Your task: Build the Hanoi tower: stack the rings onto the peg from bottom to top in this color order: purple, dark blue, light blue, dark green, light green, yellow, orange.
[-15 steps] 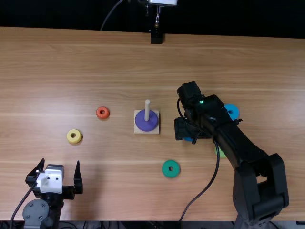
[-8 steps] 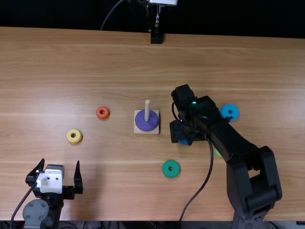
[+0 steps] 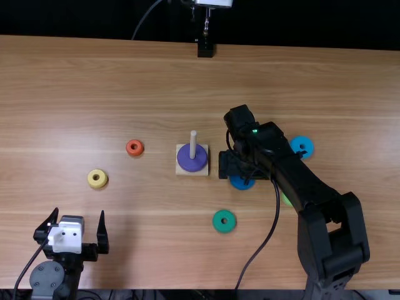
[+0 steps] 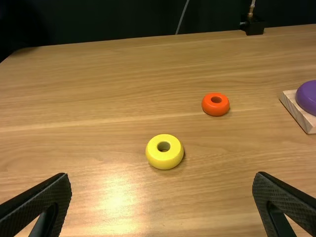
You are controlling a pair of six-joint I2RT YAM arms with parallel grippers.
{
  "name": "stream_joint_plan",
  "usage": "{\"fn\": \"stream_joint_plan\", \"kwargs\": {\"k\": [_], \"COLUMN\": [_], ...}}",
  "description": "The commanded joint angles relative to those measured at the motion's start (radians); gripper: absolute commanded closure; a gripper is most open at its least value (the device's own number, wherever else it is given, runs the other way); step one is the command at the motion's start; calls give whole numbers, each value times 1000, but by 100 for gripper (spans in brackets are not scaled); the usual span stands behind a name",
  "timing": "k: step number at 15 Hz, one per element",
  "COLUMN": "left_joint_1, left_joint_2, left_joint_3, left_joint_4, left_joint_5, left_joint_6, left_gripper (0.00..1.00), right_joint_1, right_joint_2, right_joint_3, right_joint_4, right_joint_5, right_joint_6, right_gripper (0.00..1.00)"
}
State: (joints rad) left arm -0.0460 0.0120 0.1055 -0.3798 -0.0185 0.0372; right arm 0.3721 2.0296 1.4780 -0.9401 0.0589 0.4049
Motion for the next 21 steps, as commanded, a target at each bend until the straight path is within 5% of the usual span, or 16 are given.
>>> {"fn": "stream_joint_plan", "kwargs": {"k": [1,21], "left_joint_1": [-5,-5], "left_joint_2": [-12,-12], "left_joint_3": [-105,-105], "left_joint_4": [-80,-80], "left_joint_5": [7,7], "left_joint_6": [-2,-2], "left_gripper": [0,0], "right_joint_1": [-2,5], "right_joint_2": [-39,18], "right_joint_3": [8,-19], "right_joint_4": [0,2], "right_joint_5": [7,9], "right_joint_6": [96,94], "right_gripper": [0,0]}}
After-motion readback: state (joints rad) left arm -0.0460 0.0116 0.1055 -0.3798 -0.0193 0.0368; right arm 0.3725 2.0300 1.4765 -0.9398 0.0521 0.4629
